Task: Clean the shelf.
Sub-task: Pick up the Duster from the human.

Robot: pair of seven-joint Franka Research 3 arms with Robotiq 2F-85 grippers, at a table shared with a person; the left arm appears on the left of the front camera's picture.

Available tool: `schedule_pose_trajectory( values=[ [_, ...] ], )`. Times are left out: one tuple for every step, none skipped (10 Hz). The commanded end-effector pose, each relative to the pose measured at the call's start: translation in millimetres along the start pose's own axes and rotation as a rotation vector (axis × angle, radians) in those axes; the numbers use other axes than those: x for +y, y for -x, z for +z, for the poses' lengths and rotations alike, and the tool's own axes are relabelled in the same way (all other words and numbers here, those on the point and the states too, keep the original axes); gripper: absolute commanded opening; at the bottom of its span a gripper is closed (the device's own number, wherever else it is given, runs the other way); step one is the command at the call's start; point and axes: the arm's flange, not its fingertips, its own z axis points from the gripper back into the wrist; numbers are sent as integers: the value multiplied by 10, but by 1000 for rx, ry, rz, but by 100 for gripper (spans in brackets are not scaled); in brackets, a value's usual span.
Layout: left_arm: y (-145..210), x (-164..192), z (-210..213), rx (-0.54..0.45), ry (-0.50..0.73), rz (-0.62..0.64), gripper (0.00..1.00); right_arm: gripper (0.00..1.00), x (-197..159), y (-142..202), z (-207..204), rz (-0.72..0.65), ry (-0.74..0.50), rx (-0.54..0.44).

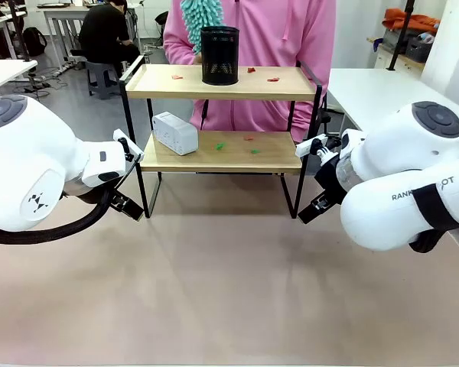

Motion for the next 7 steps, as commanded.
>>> schedule_pose_trajectory(
  values=[
    [-1,-2,1,0,0,-1,100,100,-1,0,0,-1,0,0],
    [-1,-2,1,0,0,-1,100,100,-1,0,0,-1,0,0],
    [0,0,0,0,0,0,100,100,0,0,0,0,0,0],
    [4,24,256,23,138,-87,100,100,5,-15,169,69,-37,56],
    [85,128,639,66,282,-171,100,100,-63,56,467,144,-80,191],
    [232,321,1078,5,437,-213,100,100,-235,179,886,138,-170,127],
    [471,619,1494,-97,529,-184,100,100,-558,379,1319,5,-225,55]
  ],
)
